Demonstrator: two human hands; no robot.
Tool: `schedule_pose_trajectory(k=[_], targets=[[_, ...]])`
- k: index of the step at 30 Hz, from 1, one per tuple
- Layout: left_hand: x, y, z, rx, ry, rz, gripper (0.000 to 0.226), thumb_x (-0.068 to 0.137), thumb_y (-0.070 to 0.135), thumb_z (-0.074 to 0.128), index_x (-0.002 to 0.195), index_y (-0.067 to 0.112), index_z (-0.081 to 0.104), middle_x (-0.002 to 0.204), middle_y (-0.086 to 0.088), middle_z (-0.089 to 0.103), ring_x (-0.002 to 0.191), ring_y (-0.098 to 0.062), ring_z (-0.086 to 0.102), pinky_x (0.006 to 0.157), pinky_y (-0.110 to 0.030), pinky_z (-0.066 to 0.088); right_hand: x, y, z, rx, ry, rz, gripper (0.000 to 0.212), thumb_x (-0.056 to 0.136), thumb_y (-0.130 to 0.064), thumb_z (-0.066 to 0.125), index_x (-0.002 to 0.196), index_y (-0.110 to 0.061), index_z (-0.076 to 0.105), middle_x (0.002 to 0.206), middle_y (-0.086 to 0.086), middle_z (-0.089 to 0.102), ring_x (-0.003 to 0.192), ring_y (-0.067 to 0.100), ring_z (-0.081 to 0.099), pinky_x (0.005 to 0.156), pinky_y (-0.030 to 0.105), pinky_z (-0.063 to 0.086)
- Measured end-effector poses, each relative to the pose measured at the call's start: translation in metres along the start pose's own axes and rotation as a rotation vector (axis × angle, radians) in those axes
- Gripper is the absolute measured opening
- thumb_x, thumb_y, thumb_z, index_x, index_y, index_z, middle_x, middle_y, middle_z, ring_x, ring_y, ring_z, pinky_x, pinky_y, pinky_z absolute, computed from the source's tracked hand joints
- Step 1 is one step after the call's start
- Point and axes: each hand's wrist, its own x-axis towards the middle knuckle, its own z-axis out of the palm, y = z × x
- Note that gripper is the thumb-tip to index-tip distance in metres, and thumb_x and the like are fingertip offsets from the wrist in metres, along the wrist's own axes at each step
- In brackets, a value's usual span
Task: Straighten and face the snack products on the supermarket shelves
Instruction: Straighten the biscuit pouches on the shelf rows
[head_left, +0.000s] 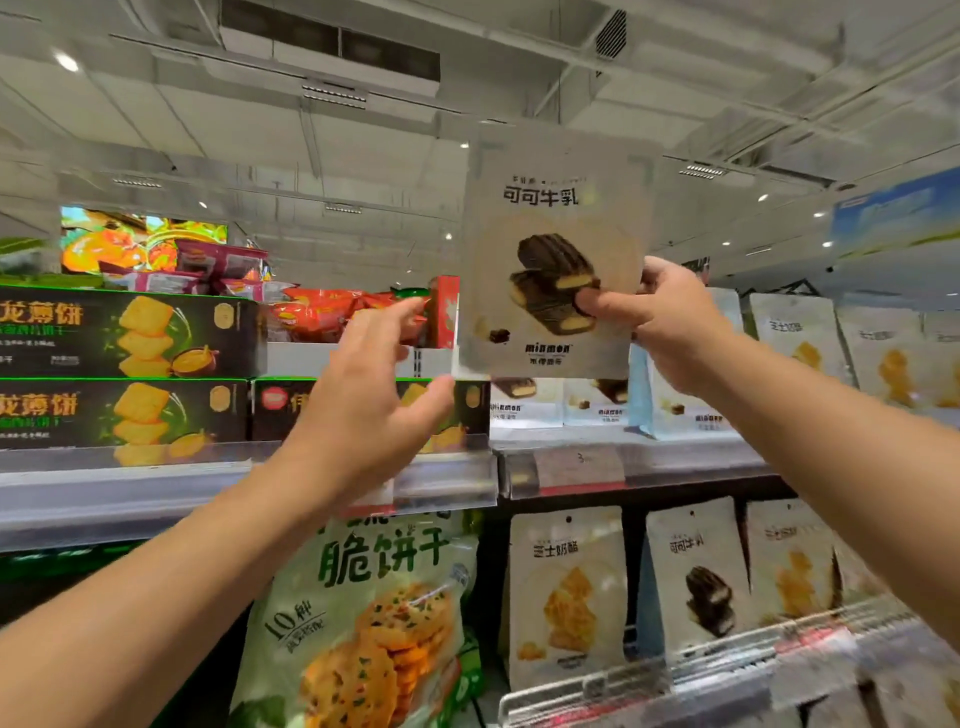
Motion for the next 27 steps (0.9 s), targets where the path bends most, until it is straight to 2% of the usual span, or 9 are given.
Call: schedule_pose_trajectory(k=[2,4,7,10,14,18,21,24,27], targets=[[0.029,0.021,0.019,-0.132,-0.009,-0.126,0.079,0.085,0.033,0.068,0.149,0.016,0.026,0.129,-0.002,0.046,0.114,-0.016,0.050,0.098,-0.035,0.046,-0.001,0.006,-0.019,-0.039,-0.006,0.006,0.069,0.053,-0.021,0.082,0.117,-0.008,0.061,0.105,0.006,0.072,0.097,0.021,0.069,0.078,0.035,0.058],[0.051,0.036,0.039,-0.247,-0.045,-0.220,0.084,0.082,0.033,0.073,0.150,0.019,0.025,0.132,-0.003,0.048,0.117,-0.020,0.053,0.098,-0.041,0.049,0.002,0.015,-0.034,-0.070,-0.012,0.010,0.064,0.056,-0.019,0.084,0.116,-0.011,0.061,0.103,0.003,0.073,0.095,0.019,0.069,0.073,0.032,0.058],[0.067,0.046,0.071,-0.296,-0.007,-0.262,0.071,0.079,0.026,0.076,0.139,0.021,0.038,0.112,0.005,0.062,0.101,-0.013,0.063,0.081,-0.028,0.055,0.015,0.034,-0.048,-0.058,-0.019,0.016,0.054,0.062,-0.009,0.085,0.111,-0.012,0.063,0.098,0.003,0.074,0.092,0.020,0.070,0.074,0.035,0.059],[0.070,0.046,0.093,-0.146,0.080,-0.237,0.060,0.077,0.019,0.075,0.128,0.020,0.043,0.100,0.010,0.063,0.091,-0.010,0.062,0.065,-0.006,0.045,0.026,0.054,-0.050,-0.065,-0.042,0.053,0.047,0.068,-0.006,0.083,0.109,-0.014,0.061,0.102,0.006,0.072,0.095,0.021,0.068,0.083,0.041,0.057],[0.066,0.049,0.114,-0.048,0.132,-0.260,0.055,0.076,0.009,0.073,0.122,0.019,0.043,0.093,0.014,0.057,0.085,-0.008,0.058,0.057,0.001,0.042,0.036,0.074,-0.050,-0.093,-0.100,0.092,0.045,0.075,-0.004,0.079,0.114,-0.012,0.058,0.108,0.009,0.069,0.099,0.024,0.065,0.087,0.042,0.055],[0.060,0.051,0.128,-0.014,0.135,-0.360,0.057,0.078,0.007,0.071,0.125,0.017,0.043,0.105,0.003,0.061,0.094,-0.016,0.060,0.063,-0.007,0.045,0.033,0.089,-0.048,-0.095,-0.121,0.103,0.040,0.076,-0.009,0.079,0.107,-0.017,0.055,0.100,0.000,0.067,0.089,0.012,0.064,0.069,0.025,0.053],[0.058,0.051,0.134,-0.012,0.117,-0.433,0.054,0.077,0.009,0.071,0.123,0.019,0.045,0.100,0.006,0.063,0.093,-0.017,0.064,0.078,-0.033,0.055,0.028,0.099,-0.048,-0.139,-0.121,0.114,0.036,0.078,-0.015,0.078,0.104,-0.020,0.053,0.096,-0.005,0.064,0.087,0.009,0.062,0.059,0.019,0.046],[0.055,0.049,0.138,-0.005,0.086,-0.500,0.055,0.077,0.012,0.072,0.123,0.023,0.044,0.098,0.004,0.066,0.090,-0.020,0.065,0.082,-0.044,0.055,0.026,0.102,-0.048,-0.248,-0.124,0.107,0.040,0.078,-0.022,0.079,0.109,-0.018,0.053,0.102,-0.001,0.064,0.093,0.015,0.061,0.067,0.029,0.049],[0.055,0.048,0.141,0.022,0.075,-0.499,0.077,0.077,0.012,0.070,0.142,0.021,0.029,0.115,-0.003,0.064,0.103,-0.028,0.062,0.090,-0.048,0.052,0.023,0.102,-0.046,-0.324,-0.133,0.040,0.050,0.078,-0.025,0.078,0.118,-0.016,0.047,0.113,0.001,0.061,0.103,0.020,0.058,0.084,0.039,0.051]])
